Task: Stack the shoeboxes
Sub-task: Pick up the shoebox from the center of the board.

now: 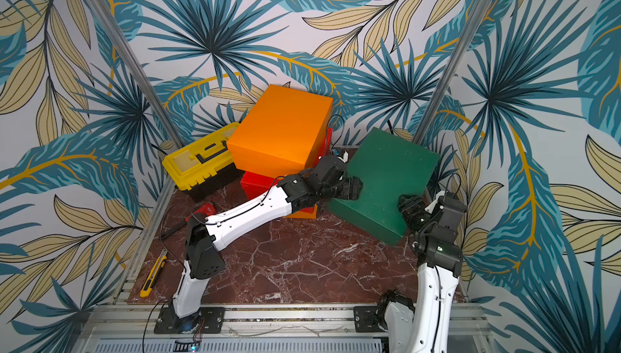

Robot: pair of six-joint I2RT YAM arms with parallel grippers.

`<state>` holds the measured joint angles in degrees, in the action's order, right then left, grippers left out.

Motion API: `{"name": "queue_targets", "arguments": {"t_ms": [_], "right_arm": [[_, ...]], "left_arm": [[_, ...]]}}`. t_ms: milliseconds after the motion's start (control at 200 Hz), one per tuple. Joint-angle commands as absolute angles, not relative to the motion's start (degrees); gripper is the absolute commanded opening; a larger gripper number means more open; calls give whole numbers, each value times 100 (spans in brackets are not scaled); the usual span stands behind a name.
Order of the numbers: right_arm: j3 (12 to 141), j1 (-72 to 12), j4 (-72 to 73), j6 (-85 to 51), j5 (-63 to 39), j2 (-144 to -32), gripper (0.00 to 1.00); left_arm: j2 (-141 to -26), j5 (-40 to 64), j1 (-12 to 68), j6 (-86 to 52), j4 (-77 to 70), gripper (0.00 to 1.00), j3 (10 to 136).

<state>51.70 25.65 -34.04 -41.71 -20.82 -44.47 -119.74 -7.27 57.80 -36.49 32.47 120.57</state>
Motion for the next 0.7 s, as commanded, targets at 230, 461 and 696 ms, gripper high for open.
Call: {"name": "queue_targets", "arguments": {"t_ms": [230, 461, 696], "right_arm": [[5910, 2009, -3510, -4510, -3878, -4367, 60], [6466, 1923, -3635, -4566, -3858, -4418, 59], [6943, 1778, -3692, -4627, -3839, -4507, 59]], "left_arm": [[-11716, 413, 6722, -3622, 2109, 88, 12604], [-11569, 311, 6784, -3483, 2109, 88, 12690], [-11403, 146, 6867, -3247, 2110, 88, 12796]]}}
